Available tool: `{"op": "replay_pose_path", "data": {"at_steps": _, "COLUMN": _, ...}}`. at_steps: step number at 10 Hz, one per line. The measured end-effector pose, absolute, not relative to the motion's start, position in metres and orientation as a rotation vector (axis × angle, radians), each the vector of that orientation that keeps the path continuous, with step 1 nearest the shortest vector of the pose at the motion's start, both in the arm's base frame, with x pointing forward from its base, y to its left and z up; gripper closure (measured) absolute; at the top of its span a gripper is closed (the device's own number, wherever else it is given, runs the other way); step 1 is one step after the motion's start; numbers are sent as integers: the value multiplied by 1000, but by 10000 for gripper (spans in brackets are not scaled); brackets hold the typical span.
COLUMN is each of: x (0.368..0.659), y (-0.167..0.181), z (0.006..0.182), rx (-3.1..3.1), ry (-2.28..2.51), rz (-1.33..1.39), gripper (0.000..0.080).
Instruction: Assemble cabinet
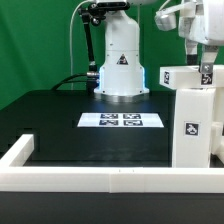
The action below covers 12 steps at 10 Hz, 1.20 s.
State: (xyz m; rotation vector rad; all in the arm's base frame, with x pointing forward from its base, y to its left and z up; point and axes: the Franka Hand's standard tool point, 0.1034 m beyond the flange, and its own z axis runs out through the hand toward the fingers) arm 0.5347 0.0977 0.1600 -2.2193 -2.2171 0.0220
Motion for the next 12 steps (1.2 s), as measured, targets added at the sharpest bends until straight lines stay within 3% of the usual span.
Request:
{"op": "replay_pose_path", "data": {"at_steps": 1, "x": 535, "y": 97, "z": 159, "rx": -2224, "ry": -2211, "rz": 24, "gripper": 211}}
{"op": "replay_pose_path", "data": {"at_steps": 6, "x": 535, "y": 96, "z": 159, "rx": -2305, "ry": -2128, "rz": 24, "gripper": 243}}
{"op": "replay_pose_path", "data": {"at_steps": 12, "x": 535, "y": 96, "z": 159, "rx": -2805, "ry": -1407, "rz": 22, "gripper": 241}}
